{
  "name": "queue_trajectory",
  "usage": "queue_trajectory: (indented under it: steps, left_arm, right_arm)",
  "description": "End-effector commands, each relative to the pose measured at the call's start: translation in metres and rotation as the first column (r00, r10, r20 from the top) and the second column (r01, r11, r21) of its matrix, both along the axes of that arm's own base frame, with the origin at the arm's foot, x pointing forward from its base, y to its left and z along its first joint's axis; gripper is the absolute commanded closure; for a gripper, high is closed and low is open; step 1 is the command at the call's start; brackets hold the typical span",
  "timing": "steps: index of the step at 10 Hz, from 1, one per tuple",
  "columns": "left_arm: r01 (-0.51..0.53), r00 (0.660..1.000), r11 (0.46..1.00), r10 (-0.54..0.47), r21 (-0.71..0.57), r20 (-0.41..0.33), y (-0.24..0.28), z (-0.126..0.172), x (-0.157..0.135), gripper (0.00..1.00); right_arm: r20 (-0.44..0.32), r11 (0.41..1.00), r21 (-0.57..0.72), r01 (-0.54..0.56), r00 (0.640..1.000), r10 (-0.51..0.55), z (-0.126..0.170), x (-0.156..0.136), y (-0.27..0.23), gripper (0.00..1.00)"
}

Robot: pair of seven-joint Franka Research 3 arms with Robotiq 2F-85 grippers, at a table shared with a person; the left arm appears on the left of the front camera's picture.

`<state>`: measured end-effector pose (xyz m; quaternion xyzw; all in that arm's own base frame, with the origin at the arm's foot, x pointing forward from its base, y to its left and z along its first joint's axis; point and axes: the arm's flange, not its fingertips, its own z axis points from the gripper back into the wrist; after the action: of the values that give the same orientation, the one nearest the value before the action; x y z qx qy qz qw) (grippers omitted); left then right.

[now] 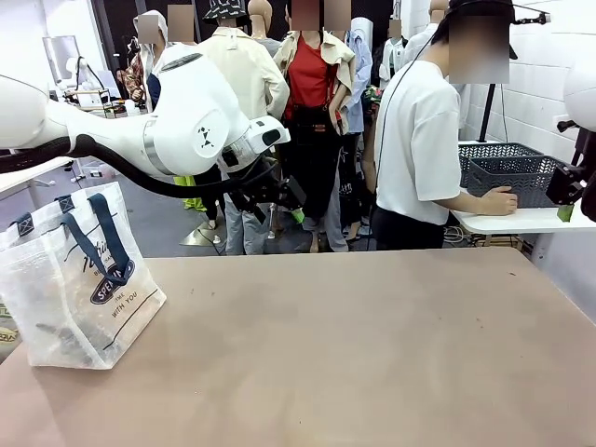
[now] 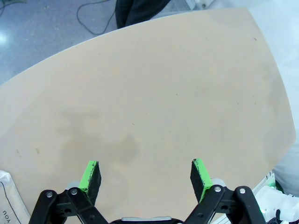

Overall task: Transfer purchased items from the store into the shopping bag.
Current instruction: Move the Reusable shopping bag to the right side of the table.

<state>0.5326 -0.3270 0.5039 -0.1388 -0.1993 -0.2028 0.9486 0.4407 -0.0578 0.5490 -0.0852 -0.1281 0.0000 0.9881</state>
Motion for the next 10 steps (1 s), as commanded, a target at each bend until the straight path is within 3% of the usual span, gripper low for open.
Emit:
queue_trajectory:
  steps: [1,10]
  left_arm:
    - [0.000,1.000,1.000,0.000,0.001,0.012,0.0003,0.0011,0.0003,0.00]
    - [0.000,1.000,1.000,0.000,0.001,0.012,0.0003,0.0011,0.0003,0.00]
  right_arm:
    - [-0.008,1.000,-0.019,-0.008,1.000,0.008,0.0006,0.0001,-0.0012,0.00]
    - [-0.008,1.000,-0.019,-0.008,1.000,0.008,0.0006,0.0001,-0.0012,0.00]
